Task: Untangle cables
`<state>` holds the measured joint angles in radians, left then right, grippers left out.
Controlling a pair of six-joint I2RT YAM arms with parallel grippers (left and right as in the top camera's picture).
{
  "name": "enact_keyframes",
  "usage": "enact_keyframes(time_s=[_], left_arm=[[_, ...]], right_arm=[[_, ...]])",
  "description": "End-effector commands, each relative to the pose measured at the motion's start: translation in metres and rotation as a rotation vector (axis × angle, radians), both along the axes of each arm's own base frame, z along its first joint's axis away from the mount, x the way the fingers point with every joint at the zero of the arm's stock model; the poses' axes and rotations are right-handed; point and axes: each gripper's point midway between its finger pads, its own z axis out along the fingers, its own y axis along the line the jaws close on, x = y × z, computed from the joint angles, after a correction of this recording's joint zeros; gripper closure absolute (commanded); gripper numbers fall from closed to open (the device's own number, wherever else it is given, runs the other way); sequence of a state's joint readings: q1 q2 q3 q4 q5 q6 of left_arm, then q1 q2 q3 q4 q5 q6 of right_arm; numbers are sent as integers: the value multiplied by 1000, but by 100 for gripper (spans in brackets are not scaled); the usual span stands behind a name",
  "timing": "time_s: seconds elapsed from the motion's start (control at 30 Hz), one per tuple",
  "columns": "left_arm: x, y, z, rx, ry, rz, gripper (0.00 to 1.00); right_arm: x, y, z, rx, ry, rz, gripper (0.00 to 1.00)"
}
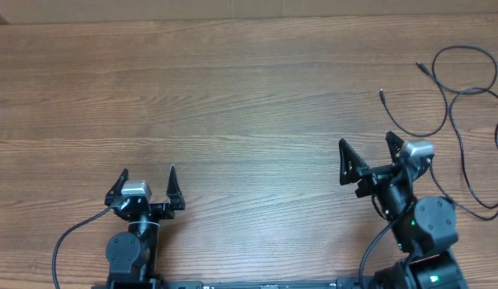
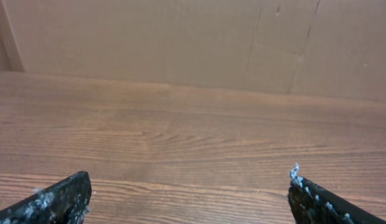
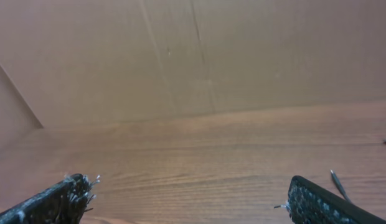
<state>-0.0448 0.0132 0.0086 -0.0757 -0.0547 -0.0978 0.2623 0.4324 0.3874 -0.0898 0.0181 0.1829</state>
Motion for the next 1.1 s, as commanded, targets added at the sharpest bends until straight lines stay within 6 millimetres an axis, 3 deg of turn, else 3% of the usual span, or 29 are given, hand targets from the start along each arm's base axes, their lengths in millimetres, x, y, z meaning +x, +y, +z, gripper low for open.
enact_keyframes(time_s=[0.0,0.43,0.63,0.7,1.07], left_arm=[[0,4,1,17,-8,18,0],[0,4,1,17,-8,17,0],[0,4,1,17,-8,17,0],[0,4,1,17,-8,18,0],[0,4,1,17,-8,17,0]], right_arm=[[-3,-4,-18,10,-31,-16,0],[-13,-8,-81,12,-56,-23,0],[-21,-17,-92,2,-19,-48,0],[-22,-21,-82,13,-64,-62,0],[-18,-45,-84,-50,-66,-143,0]])
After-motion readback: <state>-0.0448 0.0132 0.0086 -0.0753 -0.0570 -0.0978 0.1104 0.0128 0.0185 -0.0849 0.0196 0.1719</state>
